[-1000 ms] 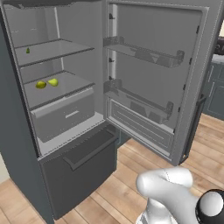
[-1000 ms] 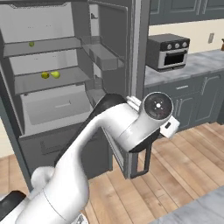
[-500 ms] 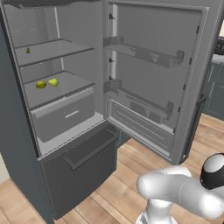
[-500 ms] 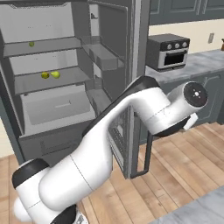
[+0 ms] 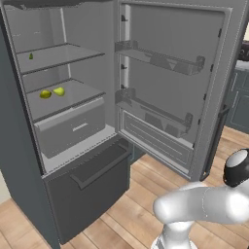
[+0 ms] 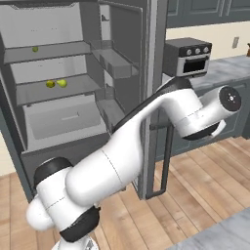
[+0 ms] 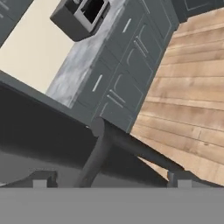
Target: Place the pear in the correct fridge rack based on whether it is a fruit or vegetable. Finally, close the fridge door.
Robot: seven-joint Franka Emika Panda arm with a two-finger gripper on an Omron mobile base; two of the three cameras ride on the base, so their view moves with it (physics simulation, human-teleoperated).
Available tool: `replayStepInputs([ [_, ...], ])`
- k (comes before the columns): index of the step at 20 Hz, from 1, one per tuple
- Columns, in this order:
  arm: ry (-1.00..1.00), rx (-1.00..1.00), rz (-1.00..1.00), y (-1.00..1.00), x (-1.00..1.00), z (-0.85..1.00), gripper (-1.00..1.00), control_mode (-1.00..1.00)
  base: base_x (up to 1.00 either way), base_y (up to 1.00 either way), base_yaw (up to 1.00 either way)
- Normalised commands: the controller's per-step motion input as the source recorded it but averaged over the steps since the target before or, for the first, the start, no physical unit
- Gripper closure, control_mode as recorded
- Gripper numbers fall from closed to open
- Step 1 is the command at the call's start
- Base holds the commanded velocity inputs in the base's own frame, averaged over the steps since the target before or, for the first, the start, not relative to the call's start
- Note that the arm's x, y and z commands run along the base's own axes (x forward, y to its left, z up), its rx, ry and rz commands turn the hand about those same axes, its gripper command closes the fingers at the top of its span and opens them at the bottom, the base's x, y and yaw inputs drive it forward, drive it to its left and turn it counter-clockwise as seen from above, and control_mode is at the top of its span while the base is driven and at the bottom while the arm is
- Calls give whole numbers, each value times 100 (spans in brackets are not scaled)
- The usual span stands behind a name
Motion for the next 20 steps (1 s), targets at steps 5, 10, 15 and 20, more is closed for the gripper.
replayStepInputs([
  [5,3,15,3,-30,52,0,-100,-100,0,0,0],
  [10,0,12,7,-19,31,-13,-100,-100,0,0,0],
  [15,0,4,9,0,19,-39,-100,-100,0,0,0],
  [20,2,1,6,17,41,-30,-100,-100,0,0,0],
])
